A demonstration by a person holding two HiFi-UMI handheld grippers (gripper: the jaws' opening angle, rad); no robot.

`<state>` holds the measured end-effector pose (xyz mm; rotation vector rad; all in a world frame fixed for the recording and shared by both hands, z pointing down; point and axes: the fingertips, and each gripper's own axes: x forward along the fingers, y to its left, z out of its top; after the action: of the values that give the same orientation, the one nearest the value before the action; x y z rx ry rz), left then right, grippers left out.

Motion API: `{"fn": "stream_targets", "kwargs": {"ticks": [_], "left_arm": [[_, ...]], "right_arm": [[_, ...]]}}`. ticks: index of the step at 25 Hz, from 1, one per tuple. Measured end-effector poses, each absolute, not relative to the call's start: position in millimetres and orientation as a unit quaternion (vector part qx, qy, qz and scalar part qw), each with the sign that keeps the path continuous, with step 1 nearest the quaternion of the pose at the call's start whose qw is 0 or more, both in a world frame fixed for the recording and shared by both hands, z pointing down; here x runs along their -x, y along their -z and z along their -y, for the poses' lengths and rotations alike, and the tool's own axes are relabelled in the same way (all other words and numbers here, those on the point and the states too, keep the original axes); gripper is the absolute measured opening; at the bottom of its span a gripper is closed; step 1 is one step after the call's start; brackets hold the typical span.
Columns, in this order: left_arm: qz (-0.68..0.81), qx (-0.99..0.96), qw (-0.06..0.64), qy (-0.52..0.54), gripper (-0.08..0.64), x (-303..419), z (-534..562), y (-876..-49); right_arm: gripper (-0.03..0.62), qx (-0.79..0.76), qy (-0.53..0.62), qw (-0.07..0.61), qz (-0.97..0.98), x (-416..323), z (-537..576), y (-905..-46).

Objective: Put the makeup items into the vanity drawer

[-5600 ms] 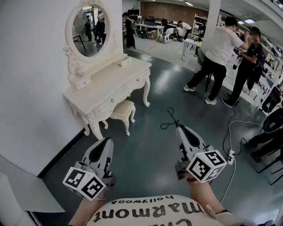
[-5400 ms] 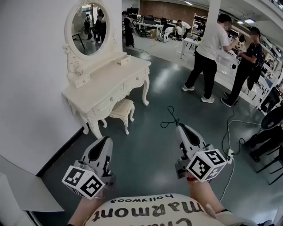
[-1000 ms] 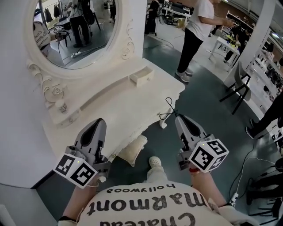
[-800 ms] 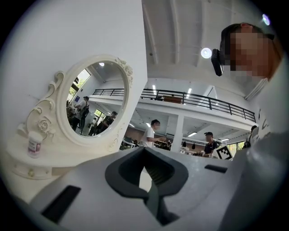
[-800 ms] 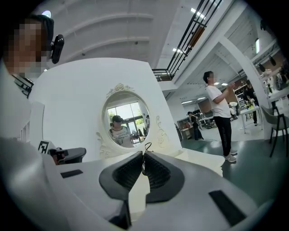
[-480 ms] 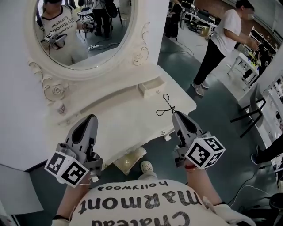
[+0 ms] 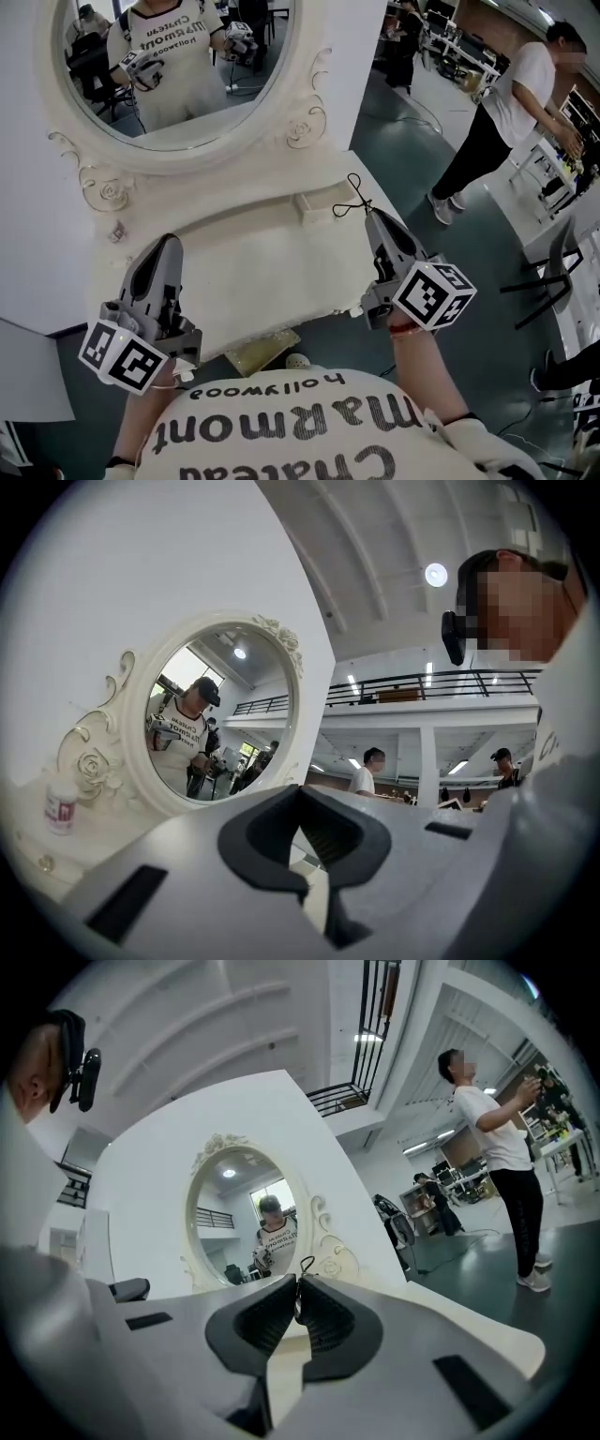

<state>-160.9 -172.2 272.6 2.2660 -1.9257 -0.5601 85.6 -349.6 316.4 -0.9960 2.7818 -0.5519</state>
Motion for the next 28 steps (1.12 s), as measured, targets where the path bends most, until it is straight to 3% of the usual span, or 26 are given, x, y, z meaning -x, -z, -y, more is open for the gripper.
{"fn": "stream_targets", "kwargs": {"ticks": [28], "left_arm": [[0.76, -0.624, 0.111, 0.144, 0.008, 203, 178, -330]], "right_arm": [[0.038, 0.306, 0.364, -0.066, -0.877, -45, 491, -468]]}}
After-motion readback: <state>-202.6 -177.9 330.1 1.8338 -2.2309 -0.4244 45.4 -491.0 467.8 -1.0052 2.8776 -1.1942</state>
